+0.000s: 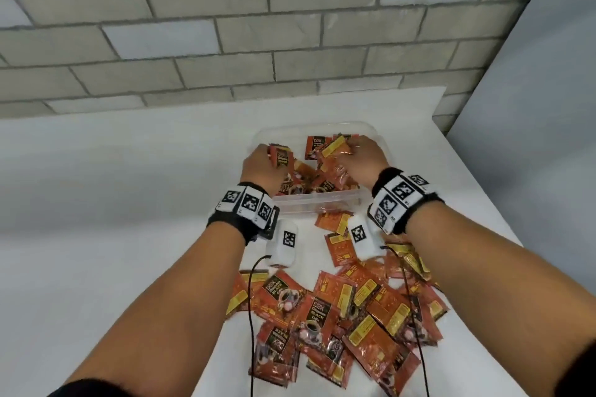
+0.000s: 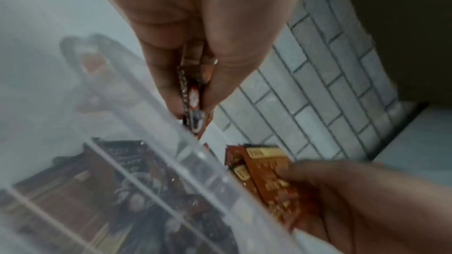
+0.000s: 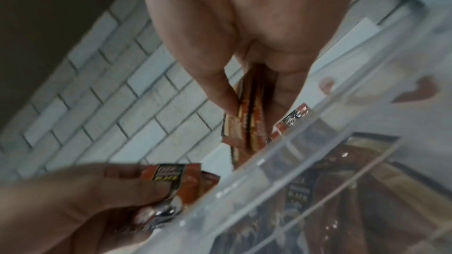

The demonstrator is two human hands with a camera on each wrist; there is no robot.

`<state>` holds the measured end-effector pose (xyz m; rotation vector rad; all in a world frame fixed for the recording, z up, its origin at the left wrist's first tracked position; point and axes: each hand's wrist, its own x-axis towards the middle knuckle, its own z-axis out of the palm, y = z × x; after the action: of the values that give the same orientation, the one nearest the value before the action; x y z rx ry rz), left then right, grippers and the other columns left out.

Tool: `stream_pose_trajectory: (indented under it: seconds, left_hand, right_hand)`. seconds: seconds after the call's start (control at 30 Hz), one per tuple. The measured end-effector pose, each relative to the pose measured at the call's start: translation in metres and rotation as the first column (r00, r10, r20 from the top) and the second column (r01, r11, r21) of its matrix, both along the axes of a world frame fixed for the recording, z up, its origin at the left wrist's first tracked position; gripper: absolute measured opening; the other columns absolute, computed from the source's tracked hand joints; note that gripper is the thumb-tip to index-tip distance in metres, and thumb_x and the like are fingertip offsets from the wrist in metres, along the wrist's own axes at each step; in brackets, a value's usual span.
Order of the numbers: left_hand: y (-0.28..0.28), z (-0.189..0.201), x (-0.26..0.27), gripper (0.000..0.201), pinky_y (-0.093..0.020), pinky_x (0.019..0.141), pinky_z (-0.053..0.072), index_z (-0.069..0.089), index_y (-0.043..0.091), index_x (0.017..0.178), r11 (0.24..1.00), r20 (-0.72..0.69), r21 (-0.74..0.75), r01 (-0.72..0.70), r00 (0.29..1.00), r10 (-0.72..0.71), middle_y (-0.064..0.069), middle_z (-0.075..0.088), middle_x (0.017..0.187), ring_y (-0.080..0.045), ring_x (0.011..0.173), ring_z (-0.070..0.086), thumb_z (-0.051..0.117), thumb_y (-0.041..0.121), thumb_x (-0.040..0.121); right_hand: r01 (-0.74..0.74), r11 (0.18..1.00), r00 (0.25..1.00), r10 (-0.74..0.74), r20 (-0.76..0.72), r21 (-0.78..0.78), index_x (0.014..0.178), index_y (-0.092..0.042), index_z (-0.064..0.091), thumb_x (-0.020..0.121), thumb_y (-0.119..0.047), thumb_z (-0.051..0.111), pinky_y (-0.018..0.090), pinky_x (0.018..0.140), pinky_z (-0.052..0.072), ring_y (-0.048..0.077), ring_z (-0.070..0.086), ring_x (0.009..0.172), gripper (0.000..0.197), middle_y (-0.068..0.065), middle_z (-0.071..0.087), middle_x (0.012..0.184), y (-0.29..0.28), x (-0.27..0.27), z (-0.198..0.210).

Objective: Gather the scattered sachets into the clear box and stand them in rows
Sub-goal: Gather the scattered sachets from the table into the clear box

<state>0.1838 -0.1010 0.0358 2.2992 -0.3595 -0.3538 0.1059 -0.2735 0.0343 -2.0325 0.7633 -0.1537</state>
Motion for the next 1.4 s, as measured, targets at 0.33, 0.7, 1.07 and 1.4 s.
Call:
stream_pose_trajectory:
  seconds: [0.33, 0.7, 1.07, 1.4]
  left_hand:
    - [-0.029, -0.022, 0.004, 0.046, -0.037, 0.089, 0.049, 0.039, 0.005, 0.133, 0.894, -0.055, 0.409, 0.184, 0.983, -0.177, -0.017, 0.056, 0.126, -0.034, 0.113, 0.056, 0.057, 0.011, 0.090]
    - [0.044, 0.003, -0.059, 0.008, -0.017, 0.065, 0.038, 0.059, 0.018, 0.094, 0.994, 0.098, -0.079, 0.071, 0.993, -0.063, 0.006, 0.062, 0.091, -0.013, 0.086, 0.058, 0.060, 0.025, 0.092]
    - [-0.034, -0.075, -0.111, 0.054, -0.041, 0.112, 0.031, 0.034, 0.015, 0.148, 0.746, -0.072, 0.401, 0.532, 0.830, -0.554, -0.006, 0.020, 0.159, -0.032, 0.137, 0.034, 0.047, 0.018, 0.096]
    - [-0.045, -0.079, -0.114, 0.045, -0.042, 0.101, 0.036, 0.046, 0.014, 0.135, 0.699, 0.001, 0.642, 0.316, 0.911, -0.413, -0.012, 0.036, 0.143, -0.031, 0.129, 0.032, 0.055, 0.029, 0.094]
  right_hand:
    - [-0.088, 0.992, 0.923, 0.047, -0.381, -0.092, 0.122, 0.000, 0.055, 0.084, -0.028, 0.068, 0.038, 0.088, 0.052, 0.031, 0.060, 0.108, 0.049, 0.014, 0.059, 0.122, 0.009, 0.030, -0.021]
    - [0.110, 0.994, 0.978, -0.111, 0.175, 0.015, 0.103, -0.020, 0.063, 0.089, -0.021, 0.062, 0.024, 0.066, 0.050, 0.015, 0.063, 0.079, 0.014, 0.003, 0.066, 0.104, -0.057, -0.084, 0.010]
    - [-0.355, 0.858, 0.832, 0.111, -0.543, -0.370, 0.137, -0.014, 0.047, 0.096, -0.029, 0.050, 0.037, 0.105, 0.033, 0.032, 0.044, 0.125, 0.044, 0.012, 0.047, 0.138, -0.100, -0.096, -0.055]
    - [-0.374, 0.803, 0.780, 0.001, -0.626, -0.464, 0.136, -0.013, 0.043, 0.094, -0.032, 0.053, 0.043, 0.103, 0.037, 0.035, 0.035, 0.127, 0.047, 0.017, 0.040, 0.135, -0.102, -0.083, -0.080]
